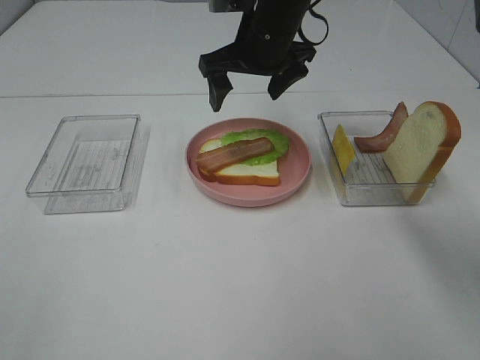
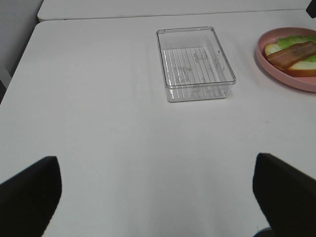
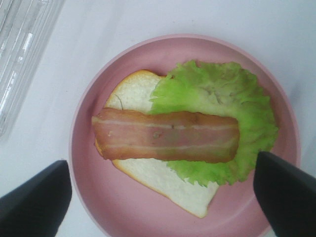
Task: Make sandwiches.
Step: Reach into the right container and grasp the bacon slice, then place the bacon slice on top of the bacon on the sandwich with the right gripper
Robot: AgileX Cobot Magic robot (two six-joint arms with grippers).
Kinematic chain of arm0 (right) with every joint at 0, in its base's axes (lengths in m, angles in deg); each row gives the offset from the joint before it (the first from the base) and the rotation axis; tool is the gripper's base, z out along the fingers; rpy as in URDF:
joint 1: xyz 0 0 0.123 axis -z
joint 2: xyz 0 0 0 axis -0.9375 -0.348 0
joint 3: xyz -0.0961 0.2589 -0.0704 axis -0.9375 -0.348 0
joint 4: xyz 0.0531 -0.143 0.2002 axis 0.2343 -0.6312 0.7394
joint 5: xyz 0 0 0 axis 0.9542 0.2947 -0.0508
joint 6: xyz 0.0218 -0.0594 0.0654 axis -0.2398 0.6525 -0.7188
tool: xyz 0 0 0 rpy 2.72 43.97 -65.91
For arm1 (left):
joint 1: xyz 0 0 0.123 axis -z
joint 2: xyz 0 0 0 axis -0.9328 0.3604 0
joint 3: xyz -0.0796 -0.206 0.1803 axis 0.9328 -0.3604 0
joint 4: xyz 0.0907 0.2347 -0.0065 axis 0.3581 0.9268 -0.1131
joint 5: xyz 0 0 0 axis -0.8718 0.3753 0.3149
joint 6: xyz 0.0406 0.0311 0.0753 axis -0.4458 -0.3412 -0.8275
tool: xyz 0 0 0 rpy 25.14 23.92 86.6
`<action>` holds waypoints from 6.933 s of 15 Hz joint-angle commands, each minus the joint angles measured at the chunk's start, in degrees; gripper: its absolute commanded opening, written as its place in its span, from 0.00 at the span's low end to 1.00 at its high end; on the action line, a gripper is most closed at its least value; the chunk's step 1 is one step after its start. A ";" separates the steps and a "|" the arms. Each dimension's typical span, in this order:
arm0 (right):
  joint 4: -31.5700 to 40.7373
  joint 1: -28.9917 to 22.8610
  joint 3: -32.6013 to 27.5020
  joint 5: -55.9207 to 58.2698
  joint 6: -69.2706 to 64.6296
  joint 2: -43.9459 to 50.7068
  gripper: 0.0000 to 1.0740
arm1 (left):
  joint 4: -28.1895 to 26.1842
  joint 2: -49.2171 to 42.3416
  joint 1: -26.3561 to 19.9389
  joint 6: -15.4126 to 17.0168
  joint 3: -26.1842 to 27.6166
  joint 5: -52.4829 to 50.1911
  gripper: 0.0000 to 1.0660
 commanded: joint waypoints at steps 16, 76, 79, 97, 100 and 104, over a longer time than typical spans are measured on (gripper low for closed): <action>-5.61 25.55 7.16 8.25 0.17 -0.17 0.90 | -0.11 -1.20 0.29 0.00 -0.11 -0.34 0.92; -7.28 26.24 6.47 15.87 1.66 -9.85 0.52 | -0.11 -1.20 0.29 0.00 -0.11 -0.34 0.92; -7.28 26.24 6.47 15.87 1.66 -9.85 0.50 | -0.11 -1.20 0.29 0.00 -0.11 -0.34 0.92; -8.48 26.24 6.47 15.87 1.60 -9.17 0.00 | 0.06 -1.20 0.29 0.00 -0.11 -0.34 0.92; -7.28 26.24 6.53 15.87 1.49 -5.73 0.00 | 0.06 -1.20 0.29 0.00 -0.11 -0.34 0.92; -3.72 26.18 6.53 15.87 1.43 -1.09 0.00 | 0.06 -1.20 0.29 0.00 -0.11 -0.34 0.92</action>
